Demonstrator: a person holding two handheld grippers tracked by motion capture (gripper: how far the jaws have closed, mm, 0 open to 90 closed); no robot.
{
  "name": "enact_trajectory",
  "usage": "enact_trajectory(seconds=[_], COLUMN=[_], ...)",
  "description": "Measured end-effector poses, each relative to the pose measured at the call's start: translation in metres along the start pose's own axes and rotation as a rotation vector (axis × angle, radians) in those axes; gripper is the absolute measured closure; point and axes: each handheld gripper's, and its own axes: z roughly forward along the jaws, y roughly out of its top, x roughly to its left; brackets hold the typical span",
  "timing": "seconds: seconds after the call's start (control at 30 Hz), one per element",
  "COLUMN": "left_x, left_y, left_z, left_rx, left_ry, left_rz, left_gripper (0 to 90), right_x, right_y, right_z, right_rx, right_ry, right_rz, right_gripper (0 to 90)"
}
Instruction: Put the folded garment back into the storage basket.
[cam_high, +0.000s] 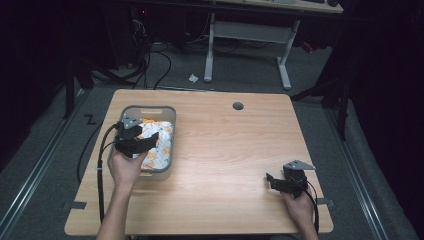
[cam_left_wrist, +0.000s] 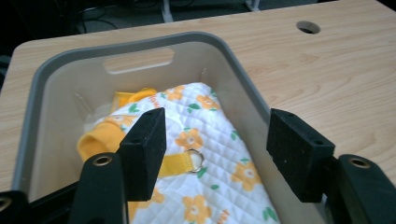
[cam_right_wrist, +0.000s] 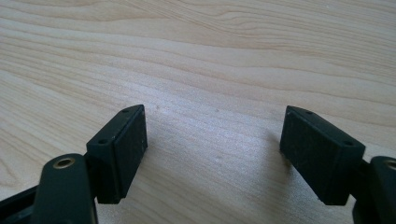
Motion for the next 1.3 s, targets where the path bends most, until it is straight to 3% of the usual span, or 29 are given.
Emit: enact_trajectory(seconds=[0.07,0.37,1.3], left_x=[-0.008,-0.024,-0.051], left_y=[0.000,-0.002,-0.022], left_z=[-0.002,-0.005,-0.002], left_rx=[-0.010,-0.022,0.011], left_ry=[-0.016,-0.017,-0.108], left_rz=[0.013,0.050,0.041], left_gripper=[37.6,36.0,35.3], right_x=[0.000,0.000,0.000], right_y=[0.000,0.000,0.000], right_z=[0.000,0.000,0.000], right_rx=[0.000,0.000,-0.001], right_ry=[0.000,0.000,0.000], right_rz=[0.000,0.000,-0.001], right_gripper=[23.2,23.2,23.2])
